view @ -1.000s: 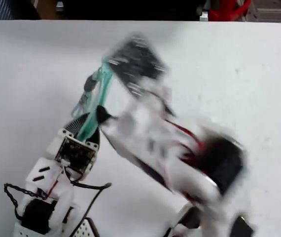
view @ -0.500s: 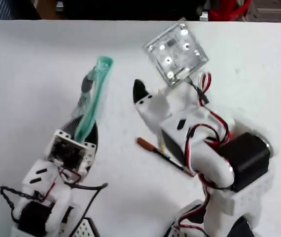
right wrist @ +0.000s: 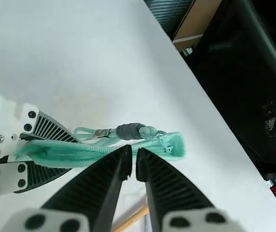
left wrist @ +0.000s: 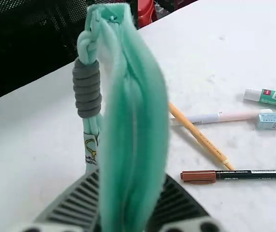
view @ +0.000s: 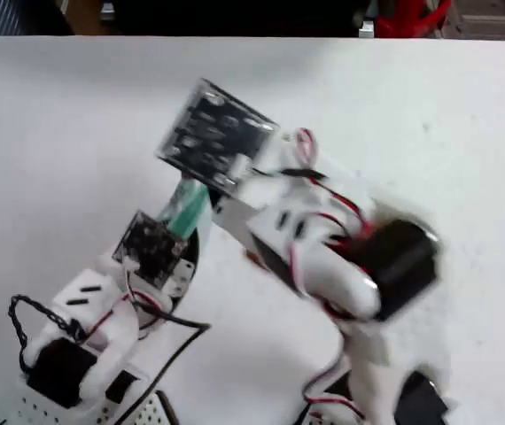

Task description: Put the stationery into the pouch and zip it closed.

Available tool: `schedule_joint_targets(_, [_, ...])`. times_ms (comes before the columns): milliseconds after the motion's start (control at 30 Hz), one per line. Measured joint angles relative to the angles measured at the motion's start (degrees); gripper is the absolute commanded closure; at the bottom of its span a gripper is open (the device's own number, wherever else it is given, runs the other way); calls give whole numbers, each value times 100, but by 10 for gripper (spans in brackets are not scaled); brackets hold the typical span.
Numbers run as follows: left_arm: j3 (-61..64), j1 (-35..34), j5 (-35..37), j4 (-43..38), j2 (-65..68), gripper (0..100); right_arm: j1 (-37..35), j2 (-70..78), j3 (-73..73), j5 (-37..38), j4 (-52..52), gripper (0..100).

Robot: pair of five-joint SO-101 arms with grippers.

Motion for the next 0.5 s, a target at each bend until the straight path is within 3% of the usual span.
schedule_joint_targets(200, [193, -264, 26, -360, 97, 976, 88, 466, 0, 0, -132, 878])
schedule_joint_targets(500, [334, -290, 114, -519, 44, 976, 607, 1354, -598, -123, -527, 872])
